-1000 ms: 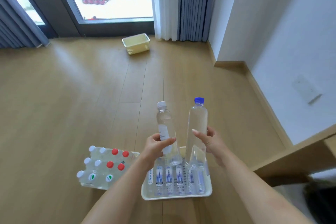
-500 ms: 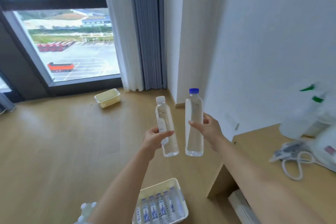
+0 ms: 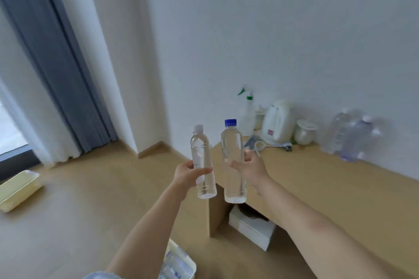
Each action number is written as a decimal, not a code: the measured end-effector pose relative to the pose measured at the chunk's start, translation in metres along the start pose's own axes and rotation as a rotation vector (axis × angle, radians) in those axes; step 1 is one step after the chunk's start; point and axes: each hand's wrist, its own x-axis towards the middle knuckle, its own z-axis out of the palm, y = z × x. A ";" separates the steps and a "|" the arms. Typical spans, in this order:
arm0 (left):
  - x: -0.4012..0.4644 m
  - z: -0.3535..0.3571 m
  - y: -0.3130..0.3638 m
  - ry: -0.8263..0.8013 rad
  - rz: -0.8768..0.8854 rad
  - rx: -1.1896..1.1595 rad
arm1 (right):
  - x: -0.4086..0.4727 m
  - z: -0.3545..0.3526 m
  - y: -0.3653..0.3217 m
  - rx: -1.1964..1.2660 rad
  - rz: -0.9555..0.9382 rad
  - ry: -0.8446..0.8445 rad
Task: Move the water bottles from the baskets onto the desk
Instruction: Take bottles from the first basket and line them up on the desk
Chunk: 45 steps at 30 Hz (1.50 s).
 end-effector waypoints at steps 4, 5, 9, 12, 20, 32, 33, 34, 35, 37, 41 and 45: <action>-0.004 0.072 0.009 -0.148 0.021 0.094 | -0.029 -0.075 0.015 -0.005 0.045 0.205; -0.007 0.092 0.011 -0.182 0.031 0.112 | -0.036 -0.094 0.020 -0.005 0.061 0.253; -0.024 0.167 0.021 -0.335 0.066 0.156 | -0.063 -0.168 0.042 0.038 0.115 0.427; -0.037 0.223 0.029 -0.418 0.095 0.187 | -0.082 -0.221 0.054 0.055 0.125 0.529; -0.048 0.378 0.043 -0.510 0.127 0.198 | -0.095 -0.368 0.092 0.003 0.142 0.662; -0.047 0.516 0.038 -0.529 0.088 0.224 | -0.088 -0.495 0.140 0.025 0.234 0.710; -0.041 0.521 0.036 -0.527 0.081 0.231 | -0.083 -0.499 0.145 0.034 0.244 0.712; -0.035 0.526 0.035 -0.526 0.075 0.240 | -0.078 -0.501 0.149 0.039 0.255 0.710; -0.029 0.532 0.035 -0.525 0.072 0.248 | -0.073 -0.503 0.154 0.035 0.263 0.706; -0.017 0.541 0.034 -0.525 0.085 0.264 | -0.061 -0.505 0.159 0.009 0.271 0.696; 0.014 0.560 0.032 -0.551 0.117 0.300 | -0.032 -0.512 0.162 -0.026 0.265 0.698; 0.046 0.581 0.034 -0.530 0.139 0.331 | 0.005 -0.521 0.157 -0.031 0.264 0.713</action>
